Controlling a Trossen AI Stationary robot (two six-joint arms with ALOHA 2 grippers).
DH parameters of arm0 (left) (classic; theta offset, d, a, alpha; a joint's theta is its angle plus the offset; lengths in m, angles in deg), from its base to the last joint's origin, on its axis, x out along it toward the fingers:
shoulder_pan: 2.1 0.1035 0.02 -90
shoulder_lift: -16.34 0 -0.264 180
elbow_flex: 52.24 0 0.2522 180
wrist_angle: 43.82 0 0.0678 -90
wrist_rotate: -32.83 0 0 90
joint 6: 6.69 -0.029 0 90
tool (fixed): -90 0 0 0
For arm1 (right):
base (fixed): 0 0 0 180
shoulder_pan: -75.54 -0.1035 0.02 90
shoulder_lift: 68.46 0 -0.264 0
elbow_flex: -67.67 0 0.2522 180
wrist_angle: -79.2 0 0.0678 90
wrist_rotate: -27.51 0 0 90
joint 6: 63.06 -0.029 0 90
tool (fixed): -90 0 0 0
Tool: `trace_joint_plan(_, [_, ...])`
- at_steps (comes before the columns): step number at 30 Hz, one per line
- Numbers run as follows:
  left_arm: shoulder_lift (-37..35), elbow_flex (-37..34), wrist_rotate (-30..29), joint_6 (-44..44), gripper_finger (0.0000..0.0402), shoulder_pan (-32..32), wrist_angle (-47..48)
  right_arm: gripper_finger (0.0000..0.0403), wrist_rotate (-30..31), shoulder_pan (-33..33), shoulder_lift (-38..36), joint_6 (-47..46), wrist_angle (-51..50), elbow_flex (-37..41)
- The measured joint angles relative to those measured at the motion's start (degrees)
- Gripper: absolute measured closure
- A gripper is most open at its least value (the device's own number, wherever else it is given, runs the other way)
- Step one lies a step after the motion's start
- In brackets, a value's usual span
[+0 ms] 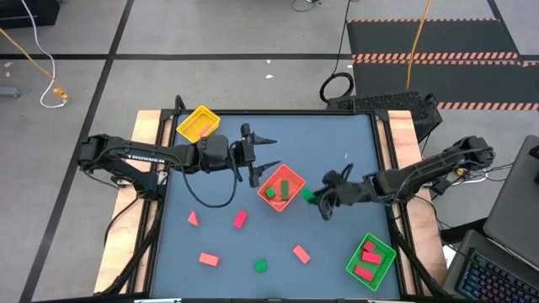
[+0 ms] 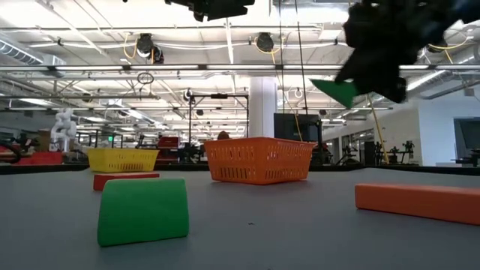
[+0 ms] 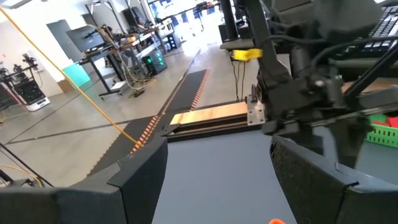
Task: Sort & place blocks by color
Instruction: Put the green block into the orange bin
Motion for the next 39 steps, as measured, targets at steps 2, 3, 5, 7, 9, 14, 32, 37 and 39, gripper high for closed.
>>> trace_joint_plan(2, [0.0, 0.0, 0.0, 0.0, 0.0119, 0.0, -0.2, 0.0285, 0.1, 2.6, 0.3, 3.3, 3.1, 0.0])
trace_joint_plan(3, [0.0, 0.0, 0.0, 0.0, 0.0119, 0.0, -0.3, 0.0285, -0.1, 3.9, 0.8, 4.9, 5.0, 0.0])
trace_joint_plan(5, [0.0, 0.0, 0.0, 0.0, 0.0119, 0.0, -0.3, 0.0285, -1.4, 6.3, 2.0, 7.6, 8.3, -0.1])
trace_joint_plan(7, [0.0, 0.0, 0.0, -0.1, 0.0119, 0.0, -0.2, 0.0285, -3.1, 8.4, 3.5, 9.7, 11.2, 0.0])
trace_joint_plan(9, [0.0, 0.0, 0.0, -0.2, 0.0119, 0.0, -0.1, 0.0284, -4.9, 10.2, 5.4, 11.4, 14.6, -0.1])
trace_joint_plan(14, [0.0, 0.0, -0.4, -0.6, 0.0119, 0.0, 0.3, 0.0284, -8.0, 13.8, 10.7, 14.0, 19.0, -0.1])
trace_joint_plan(32, [0.0, 0.0, -2.4, -1.0, 0.0119, 0.0, 1.5, 0.025, -10.0, 17.1, 16.6, 19.7, 22.9, -0.1])
trace_joint_plan(37, [0.0, 0.0, -2.5, -0.6, 0.0119, 0.0, 1.5, 0.0215, -10.0, 17.1, 16.6, 20.8, 23.0, -0.1])
trace_joint_plan(39, [0.0, 0.0, -2.5, -0.6, 0.0119, 0.0, 1.5, 0.0204, -10.0, 17.1, 16.6, 21.2, 23.0, -0.1])
